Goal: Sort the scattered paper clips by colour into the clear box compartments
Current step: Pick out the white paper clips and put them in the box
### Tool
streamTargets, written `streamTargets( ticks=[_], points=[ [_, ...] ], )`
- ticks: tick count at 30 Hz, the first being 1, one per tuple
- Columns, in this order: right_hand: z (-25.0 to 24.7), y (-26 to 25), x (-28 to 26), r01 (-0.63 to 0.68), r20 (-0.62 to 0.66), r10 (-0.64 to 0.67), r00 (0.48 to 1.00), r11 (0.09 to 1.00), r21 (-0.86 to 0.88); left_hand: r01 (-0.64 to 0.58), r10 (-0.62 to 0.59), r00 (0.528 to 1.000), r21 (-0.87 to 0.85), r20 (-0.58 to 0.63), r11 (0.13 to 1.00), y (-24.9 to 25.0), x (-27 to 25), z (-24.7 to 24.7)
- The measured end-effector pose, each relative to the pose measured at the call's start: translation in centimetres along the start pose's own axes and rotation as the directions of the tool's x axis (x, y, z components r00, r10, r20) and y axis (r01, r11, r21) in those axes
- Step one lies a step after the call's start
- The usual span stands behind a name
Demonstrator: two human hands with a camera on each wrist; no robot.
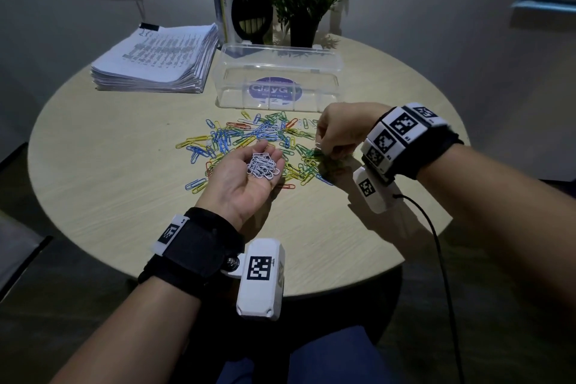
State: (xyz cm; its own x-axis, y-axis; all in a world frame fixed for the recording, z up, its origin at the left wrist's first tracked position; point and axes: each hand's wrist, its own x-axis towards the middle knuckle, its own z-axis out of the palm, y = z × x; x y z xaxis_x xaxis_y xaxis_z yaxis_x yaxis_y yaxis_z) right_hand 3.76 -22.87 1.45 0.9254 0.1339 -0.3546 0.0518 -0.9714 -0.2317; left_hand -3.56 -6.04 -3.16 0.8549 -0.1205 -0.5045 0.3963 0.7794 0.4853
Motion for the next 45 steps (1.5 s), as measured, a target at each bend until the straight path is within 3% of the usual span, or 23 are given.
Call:
streamTargets(
  ticks=[6,21,25,29,34,37,41,45],
  points=[
    [1.8,-0.7,-0.8,-0.003,-0.011,0.001,1.000,0.992,-0.128,-0.011,0.011,1.000,0.001,0.002,1.000,-0.1,-0.5,0.1],
    [1.6,-0.4,-1.0,-0.006,-0.006,0.006,1.000,0.995,-0.096,-0.019,0.019,1.000,0.001,0.015,1.000,0.2,-0.8,0.0],
    [0.4,-0.2,-0.9,0.028,0.012,-0.029,1.000,0.998,0.055,-0.017,0.017,1.000,0.012,0.005,1.000,0.2,-0.7,0.0],
    [-0.9,-1.8,-1.5,0.159,0.015,-0.172,0.985,0.941,0.299,0.008,-0.009,1.000,0.071,0.018,0.997,-0.4,-0.5,0.9],
    [-2.0,-3.4,-2.0,0.235,0.000,-0.251,0.968,0.906,0.353,0.055,-0.055,0.996,0.006,0.065,0.998,-1.1,0.1,2.4],
    [-2.7,-2.6,-1.7,0.203,-0.072,-0.190,0.979,0.919,0.338,0.047,-0.048,0.998,0.013,0.046,0.999,-1.2,0.6,2.6],
    [-2.8,-0.2,-0.1,0.063,-0.158,-0.036,0.987,0.983,0.170,0.038,-0.039,0.999,0.044,0.034,0.998,-1.0,0.6,2.3],
    [-1.6,1.4,1.1,-0.028,-0.151,0.039,0.988,0.997,0.072,0.036,-0.037,0.999,0.014,0.038,0.999,-0.6,0.8,1.9]
  ],
)
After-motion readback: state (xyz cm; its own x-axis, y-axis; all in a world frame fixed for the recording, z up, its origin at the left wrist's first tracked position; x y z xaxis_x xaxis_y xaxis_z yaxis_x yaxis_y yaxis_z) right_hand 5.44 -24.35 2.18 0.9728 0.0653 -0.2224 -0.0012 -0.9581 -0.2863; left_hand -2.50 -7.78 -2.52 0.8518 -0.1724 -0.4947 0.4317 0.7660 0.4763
